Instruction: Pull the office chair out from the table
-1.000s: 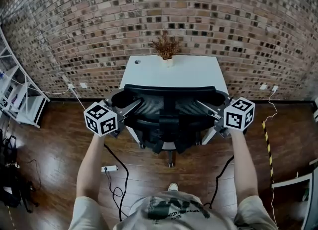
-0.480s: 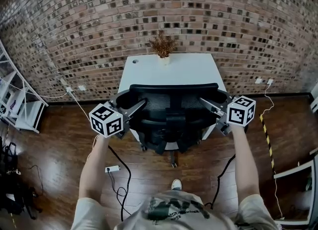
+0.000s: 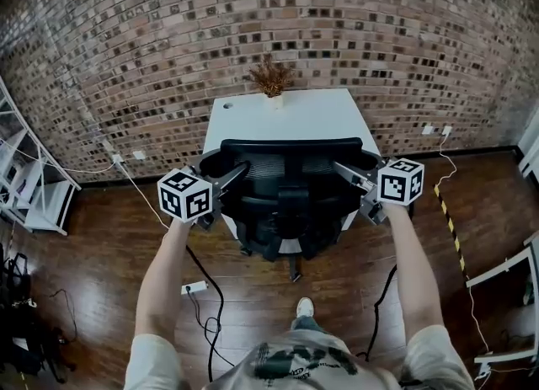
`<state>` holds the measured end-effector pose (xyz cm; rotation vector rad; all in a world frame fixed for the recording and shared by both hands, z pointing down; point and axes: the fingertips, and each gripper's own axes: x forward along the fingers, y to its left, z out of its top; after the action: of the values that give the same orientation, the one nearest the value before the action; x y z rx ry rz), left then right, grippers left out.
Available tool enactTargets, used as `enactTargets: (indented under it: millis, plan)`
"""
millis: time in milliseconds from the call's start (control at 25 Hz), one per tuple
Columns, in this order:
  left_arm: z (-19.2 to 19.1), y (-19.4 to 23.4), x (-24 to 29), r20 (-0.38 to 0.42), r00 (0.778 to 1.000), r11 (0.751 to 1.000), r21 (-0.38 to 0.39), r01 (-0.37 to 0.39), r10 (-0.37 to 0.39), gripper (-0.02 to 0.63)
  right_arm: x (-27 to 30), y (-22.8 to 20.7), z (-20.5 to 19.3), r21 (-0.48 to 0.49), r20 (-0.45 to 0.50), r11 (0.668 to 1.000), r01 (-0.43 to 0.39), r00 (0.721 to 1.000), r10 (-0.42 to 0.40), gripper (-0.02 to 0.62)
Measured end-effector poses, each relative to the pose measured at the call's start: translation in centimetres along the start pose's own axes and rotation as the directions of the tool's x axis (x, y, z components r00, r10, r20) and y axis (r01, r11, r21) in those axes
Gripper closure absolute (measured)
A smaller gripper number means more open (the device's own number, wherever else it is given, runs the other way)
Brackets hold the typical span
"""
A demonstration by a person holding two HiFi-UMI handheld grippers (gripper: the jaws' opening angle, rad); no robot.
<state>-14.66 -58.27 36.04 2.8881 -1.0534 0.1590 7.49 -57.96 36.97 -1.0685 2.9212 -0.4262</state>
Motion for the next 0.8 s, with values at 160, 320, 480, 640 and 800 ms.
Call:
enactTargets:
  millis: [160,320,480,640,800]
  plan:
    - [-0.1,-0.8,-1.3,-0.007,1.000,1.000,-0.004,0.006,-0.006,0.330,-0.8,1.6,-0.3,0.009,-0.001,1.000,0.010,1.000,-0.010,0.341]
    - [0.0,-2.2,-3.2,0.002,1.000,1.000,0.000,0.005,-0.005,0.330,-2.0,3.8,-0.8,0.006,0.009,1.000,0.025,1.000,-0.025,0.337]
    - [-0.3,-3.6,-5.3,0.012,1.000,1.000,-0.005,0.011,-0.011,0.328,-3.1,6.0,-1.6,0.023,0.017,0.999,0.030,0.999,-0.030,0.339]
    - [-1.0,-5.9,-7.1,0.028,1.000,1.000,-0.007,0.014,-0.014,0.328,-5.0,8.3,-2.6,0.022,0.003,0.999,0.031,0.999,-0.032,0.339]
    - [-1.2,-8.3,-9.0,0.028,1.000,1.000,-0.010,0.011,-0.011,0.328,-7.0,10.4,-3.2,0.025,-0.006,0.999,0.025,1.000,-0.024,0.341]
